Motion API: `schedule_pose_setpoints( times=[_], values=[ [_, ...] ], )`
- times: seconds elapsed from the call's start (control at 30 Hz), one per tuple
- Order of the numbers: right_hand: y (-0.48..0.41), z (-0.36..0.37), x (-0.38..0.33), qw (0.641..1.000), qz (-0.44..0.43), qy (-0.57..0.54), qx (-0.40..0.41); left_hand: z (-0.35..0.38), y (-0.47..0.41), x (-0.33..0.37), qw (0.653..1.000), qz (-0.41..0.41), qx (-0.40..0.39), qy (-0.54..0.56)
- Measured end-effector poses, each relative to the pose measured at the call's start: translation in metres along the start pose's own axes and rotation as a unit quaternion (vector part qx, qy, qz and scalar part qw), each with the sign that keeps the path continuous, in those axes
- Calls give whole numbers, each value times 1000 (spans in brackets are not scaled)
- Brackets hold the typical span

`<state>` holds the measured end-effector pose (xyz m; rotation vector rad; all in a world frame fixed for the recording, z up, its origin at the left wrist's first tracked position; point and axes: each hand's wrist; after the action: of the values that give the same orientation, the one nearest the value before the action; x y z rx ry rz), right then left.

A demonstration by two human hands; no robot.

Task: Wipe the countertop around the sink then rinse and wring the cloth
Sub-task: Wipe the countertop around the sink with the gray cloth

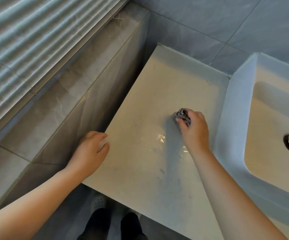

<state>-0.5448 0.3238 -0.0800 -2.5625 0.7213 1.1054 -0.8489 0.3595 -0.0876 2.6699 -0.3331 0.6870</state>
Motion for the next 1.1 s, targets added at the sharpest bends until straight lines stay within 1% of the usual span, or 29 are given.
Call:
schedule_pose_setpoints(
  times=[0.1, 0.2, 0.27, 0.33, 0.43, 0.47, 0.5, 0.53, 0.6, 0.63, 0.7, 0.8, 0.93, 1.03, 1.1],
  values=[
    [-8, 32, -3, 1000, 6, 13, 13, 5, -5, -16, 998, -54, -19, 20],
    [10, 58, -16, 999, -3, -34, 21, 11, -8, -27, 990, -112, -26, 86],
    [36, 75, -27, 996, -15, -82, 5, 16, -8, -35, 988, -110, -16, 104],
    [66, 89, -38, 993, -27, -112, -15, 19, -8, -40, 990, -90, -4, 107],
    [99, 96, -51, 987, -25, -125, -97, 23, -8, -46, 989, -68, 2, 132],
    [104, 94, -55, 984, -19, -135, -116, 24, -7, -47, 988, -65, 3, 141],
    [104, 89, -59, 981, -8, -152, -117, 24, -7, -47, 987, -63, 3, 146],
    [99, 83, -63, 980, 4, -175, -96, 25, -6, -48, 987, -62, 3, 146],
    [75, 68, -65, 980, 14, -197, -25, 29, -4, -50, 988, -57, 8, 141],
    [56, 61, -63, 982, 13, -186, 7, 31, -3, -50, 988, -56, 13, 142],
    [15, 53, -59, 988, 11, -148, 41, 34, -2, -51, 986, -57, 26, 151],
    [-27, 63, -47, 993, 15, -104, 48, 37, -2, -52, 984, -62, 37, 163],
    [-31, 94, -36, 997, -9, -64, 36, 41, 0, -52, 981, -66, 46, 174],
    [-11, 109, -41, 994, -8, -100, 47, 45, 1, -52, 980, -66, 64, 174],
    [13, 116, -47, 993, -30, -112, 30, 47, 2, -51, 980, -64, 77, 174]
  ],
)
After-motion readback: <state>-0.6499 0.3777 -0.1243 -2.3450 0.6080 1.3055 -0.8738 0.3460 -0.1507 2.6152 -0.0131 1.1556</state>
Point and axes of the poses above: each hand's wrist, its own y-axis away from the middle knuckle, its own z-axis out of the palm, x = y × z, and after that the axes turned 8 degrees about -y, right-handed
